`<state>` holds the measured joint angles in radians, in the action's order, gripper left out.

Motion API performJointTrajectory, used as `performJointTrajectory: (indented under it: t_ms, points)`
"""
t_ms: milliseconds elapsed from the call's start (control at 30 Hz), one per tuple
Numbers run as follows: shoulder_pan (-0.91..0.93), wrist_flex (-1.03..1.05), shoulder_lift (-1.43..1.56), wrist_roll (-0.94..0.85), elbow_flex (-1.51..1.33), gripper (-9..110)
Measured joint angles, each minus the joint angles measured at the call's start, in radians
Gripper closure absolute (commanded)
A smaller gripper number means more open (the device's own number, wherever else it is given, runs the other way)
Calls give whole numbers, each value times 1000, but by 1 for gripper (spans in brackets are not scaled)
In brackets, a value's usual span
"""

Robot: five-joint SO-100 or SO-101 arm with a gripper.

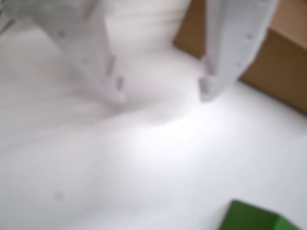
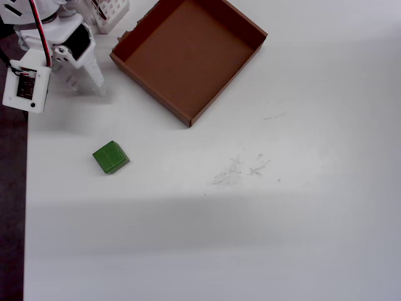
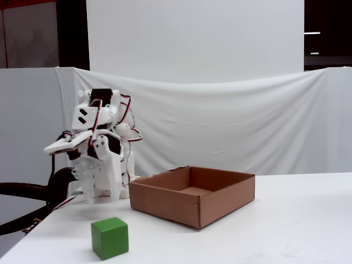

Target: Grasp a green cube and put it in a box.

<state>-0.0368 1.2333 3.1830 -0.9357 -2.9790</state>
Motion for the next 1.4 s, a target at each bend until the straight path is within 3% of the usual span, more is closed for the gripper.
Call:
performJointTrajectory:
  t_ms: [233,867,1200,1400]
  points:
    - [-12,15,0,-196,0,72]
    - [-44,9,-15,-221,0,69]
    - [-49,18,-417,-221,328,63]
    - [-40,-94,-658,-242,511,61]
